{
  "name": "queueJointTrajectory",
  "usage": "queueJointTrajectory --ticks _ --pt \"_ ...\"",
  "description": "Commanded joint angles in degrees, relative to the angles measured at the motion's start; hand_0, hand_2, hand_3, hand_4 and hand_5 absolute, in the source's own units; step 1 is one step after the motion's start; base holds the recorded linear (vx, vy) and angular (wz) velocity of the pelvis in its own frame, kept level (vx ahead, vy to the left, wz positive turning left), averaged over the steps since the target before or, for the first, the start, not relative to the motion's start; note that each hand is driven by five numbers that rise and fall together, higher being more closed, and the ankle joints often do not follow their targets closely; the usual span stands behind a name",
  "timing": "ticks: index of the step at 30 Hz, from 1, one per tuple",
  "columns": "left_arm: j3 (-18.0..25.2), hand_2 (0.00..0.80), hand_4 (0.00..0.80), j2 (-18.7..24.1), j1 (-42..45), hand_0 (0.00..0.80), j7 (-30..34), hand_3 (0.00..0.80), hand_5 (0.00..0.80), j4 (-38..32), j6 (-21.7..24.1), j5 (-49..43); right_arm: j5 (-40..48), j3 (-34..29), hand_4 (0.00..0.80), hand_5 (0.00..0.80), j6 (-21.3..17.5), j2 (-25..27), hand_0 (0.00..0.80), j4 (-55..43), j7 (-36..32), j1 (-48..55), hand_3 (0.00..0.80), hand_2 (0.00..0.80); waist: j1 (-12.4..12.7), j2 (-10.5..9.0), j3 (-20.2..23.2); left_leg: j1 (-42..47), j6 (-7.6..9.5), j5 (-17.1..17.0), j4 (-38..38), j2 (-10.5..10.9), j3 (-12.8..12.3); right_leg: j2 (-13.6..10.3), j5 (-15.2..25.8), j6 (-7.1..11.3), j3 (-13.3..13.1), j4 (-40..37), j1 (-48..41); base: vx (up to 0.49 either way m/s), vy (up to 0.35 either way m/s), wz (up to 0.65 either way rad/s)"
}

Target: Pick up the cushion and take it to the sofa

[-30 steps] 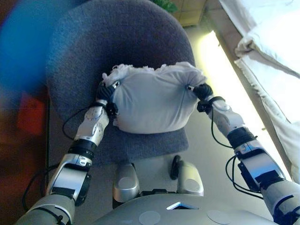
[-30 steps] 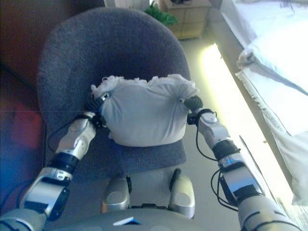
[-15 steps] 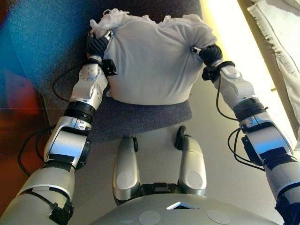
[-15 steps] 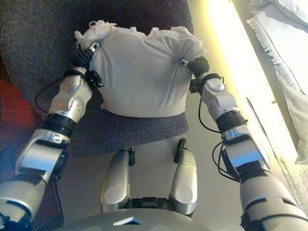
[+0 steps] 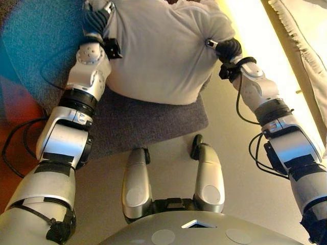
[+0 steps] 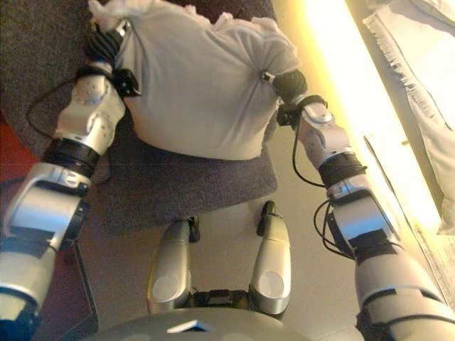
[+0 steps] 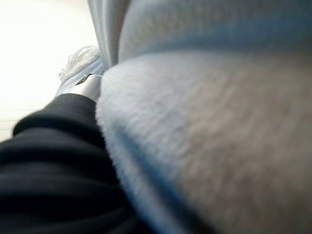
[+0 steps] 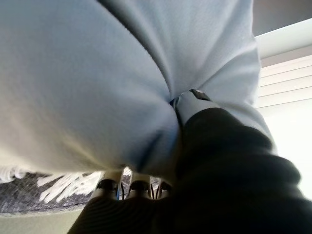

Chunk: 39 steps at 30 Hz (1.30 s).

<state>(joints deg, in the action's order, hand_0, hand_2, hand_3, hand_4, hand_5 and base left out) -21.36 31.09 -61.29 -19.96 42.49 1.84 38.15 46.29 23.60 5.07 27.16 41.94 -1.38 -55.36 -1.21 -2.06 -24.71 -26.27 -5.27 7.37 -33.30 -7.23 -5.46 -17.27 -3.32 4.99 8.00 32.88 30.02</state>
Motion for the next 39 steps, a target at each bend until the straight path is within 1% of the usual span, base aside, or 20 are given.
queueJointTrajectory --ticks 1,4,6,8,10,11,12,13,16,20,23,25,29,32,37,39 --pt "-1.1 0.8 0.8 -1.7 -11.8 0.8 1.6 0.8 0.8 1.1 6.7 4.1 2.0 4.0 0.8 0.8 -3.2 -3.0 0.8 -3.6 -3.9 -9.4 0.8 0.8 -0.8 2.37 3.3 0.8 -1.8 3.9 -1.7 -1.5 0.0 -1.9 -1.8 2.6 -1.7 -2.3 -3.8 0.007 0.015 -0.13" --pt "-1.3 0.8 0.8 -1.7 -11.9 0.8 3.6 0.8 0.8 2.0 7.0 6.3 2.3 4.4 0.8 0.8 -3.1 -2.7 0.8 -4.2 -4.0 -9.3 0.8 0.8 -1.2 2.38 3.2 0.5 -1.9 3.8 -1.7 -1.7 -0.3 -1.7 -1.7 2.55 -2.1 -2.3 -3.3 0.011 0.003 -0.06" --pt "-1.1 0.8 0.8 -2.4 -10.9 0.8 5.8 0.8 0.8 2.5 7.7 7.5 2.3 4.5 0.8 0.8 -2.8 -2.9 0.8 -4.9 -3.4 -8.5 0.8 0.8 -1.6 2.26 3.0 0.2 -1.94 3.8 -1.8 -1.8 -0.5 -1.4 -1.6 2.46 -2.4 -2.3 -2.9 0.03 -0.011 -0.04" --pt "-1.2 0.8 0.8 -3.0 -10.4 0.8 7.9 0.8 0.8 3.1 7.4 8.1 3.0 4.5 0.8 0.8 -1.9 -3.0 0.8 -4.6 -2.6 -8.4 0.8 0.8 -1.9 2.17 2.8 -0.1 -2.02 3.7 -1.9 -2.0 -0.6 -1.2 -1.5 2.44 -2.7 -2.3 -2.6 0.015 -0.007 -0.01" --pt "-1.4 0.8 0.8 -3.4 -10.2 0.8 9.2 0.8 0.8 4.3 5.7 8.0 3.7 4.7 0.8 0.8 -0.3 -3.3 0.8 -3.6 -2.3 -8.6 0.8 0.8 -2.1 2.1 2.7 -0.4 -2.08 3.4 -2.0 -2.4 -0.8 -1.0 -1.3 2.36 -3.0 -2.3 -2.1 0.029 -0.011 -0.07" --pt "-1.5 0.8 0.8 -3.4 -10.2 0.8 8.5 0.8 0.8 4.9 4.9 8.0 3.9 4.8 0.568 0.568 0.1 -3.4 0.568 -3.1 -2.2 -8.7 0.568 0.568 -2.2 2.1 2.6 -0.5 -2.11 3.3 -2.0 -2.5 -0.9 -0.9 -1.3 2.34 -3.1 -2.2 -2.0 0.031 -0.005 -0.09" --pt "-1.4 0.515 0.515 -3.3 -10.2 0.515 8.0 0.515 0.515 6.1 4.8 8.6 3.7 5.0 0.0 0.0 0.1 -3.6 0.0 -2.6 -2.3 -8.9 0.0 0.0 -2.4 2.09 2.6 -0.7 -2.12 3.2 -2.0 -2.6 -1.0 -0.8 -1.2 2.34 -3.3 -2.2 -1.7 0.029 0.001 -0.07" --pt "-1.2 0.0 0.0 -3.1 -10.2 0.0 7.8 0.0 0.0 6.8 4.6 9.3 3.9 5.2 0.0 0.0 0.1 -3.4 0.0 -2.2 -2.5 -9.1 0.0 0.0 -2.5 2.1 2.5 -0.9 -2.14 3.1 -2.2 -2.7 -1.1 -0.7 -1.2 2.25 -3.4 -2.2 -1.5 0.034 0.008 -0.05" --pt "-0.5 0.0 0.0 -2.4 -10.1 0.0 7.1 0.0 0.0 8.3 5.0 10.6 4.2 5.6 0.0 0.0 -0.5 -3.2 0.0 -1.9 -2.1 -9.5 0.0 0.0 -2.7 2.09 2.4 -1.0 -2.11 3.0 -2.3 -2.8 -1.2 -0.5 -1.0 2.17 -3.7 -2.2 -1.3 0.041 0.009 -0.05" --pt "0.0 0.0 0.0 -1.9 -10.4 0.0 4.5 0.0 0.0 8.9 5.1 10.3 4.5 5.6 0.0 0.0 -0.6 -3.0 0.0 -2.3 -1.3 -9.7 0.0 0.0 -2.7 2.01 2.3 -0.9 -2.18 2.9 -2.2 -2.8 -1.2 -0.4 -1.0 2.21 -3.6 -2.4 -1.5 0.038 0.005 -0.06" --pt "0.2 0.0 0.0 -1.0 -10.5 0.0 2.5 0.0 0.0 9.0 2.9 9.9 5.7 4.9 0.0 0.0 -1.4 -2.2 0.0 -2.9 -0.6 -9.4 0.0 0.0 -2.6 1.89 2.3 -0.4 -2.1 2.9 -1.9 -2.8 -1.3 -0.6 -1.0 2.24 -3.3 -2.9 -2.1 0.047 0.005 -0.02" --pt "0.6 0.0 0.0 -0.2 -9.7 0.0 3.1 0.0 0.0 9.2 2.4 10.2 6.6 3.8 0.0 0.0 -1.3 -1.7 0.0 -4.0 0.1 -8.7 0.0 0.0 -2.6 1.81 2.4 0.2 -2.02 2.6 -1.1 -2.7 -1.4 -0.7 -0.8 2.3 -3.0 -3.7 -2.7 0.048 0.015 0.0" --pt "1.4 0.0 0.0 2.0 -7.4 0.0 3.3 0.0 0.0 8.2 1.9 8.5 6.1 2.0 0.0 0.0 -1.5 -0.2 0.0 -5.3 0.6 -6.8 0.0 0.0 -2.3 1.78 2.9 2.3 -1.86 1.5 1.4 -2.4 -1.5 -0.8 0.1 2.31 -2.2 -6.4 -4.7 0.056 0.027 -0.03" --pt "2.6 0.0 0.0 4.6 -4.6 0.0 2.6 0.0 0.0 7.1 0.8 6.6 5.6 0.3 0.0 0.0 -1.5 1.8 0.0 -6.9 0.4 -4.3 0.0 0.0 -1.9 1.65 3.8 4.1 -1.55 0.6 3.8 -1.6 -1.5 -0.6 0.9 2.28 -1.5 -9.2 -6.5 0.072 0.018 -0.04" --pt "5.0 0.0 0.0 8.3 -1.6 0.0 -1.1 0.0 0.0 8.2 -0.8 6.3 6.1 -1.0 0.0 0.0 -1.6 4.3 0.0 -7.7 -0.5 -1.4 0.0 0.0 -1.3 1.29 5.5 7.5 -1.1 -0.6 7.5 -0.8 -1.3 -0.2 2.0 2.1 0.1 -13.5 -10.3 0.09 0.007 0.01" --pt "6.4 0.0 0.0 9.7 -0.2 0.0 -1.4 0.0 0.0 9.2 -0.8 5.7 6.5 -1.3 0.0 0.0 -1.8 4.8 0.0 -7.9 -0.5 -0.3 0.0 0.0 -1.1 1.21 6.5 9.3 -1.05 -1.1 9.5 -0.5 -1.5 0.1 2.3 2.05 0.8 -15.5 -12.3 0.115 0.014 0.03"
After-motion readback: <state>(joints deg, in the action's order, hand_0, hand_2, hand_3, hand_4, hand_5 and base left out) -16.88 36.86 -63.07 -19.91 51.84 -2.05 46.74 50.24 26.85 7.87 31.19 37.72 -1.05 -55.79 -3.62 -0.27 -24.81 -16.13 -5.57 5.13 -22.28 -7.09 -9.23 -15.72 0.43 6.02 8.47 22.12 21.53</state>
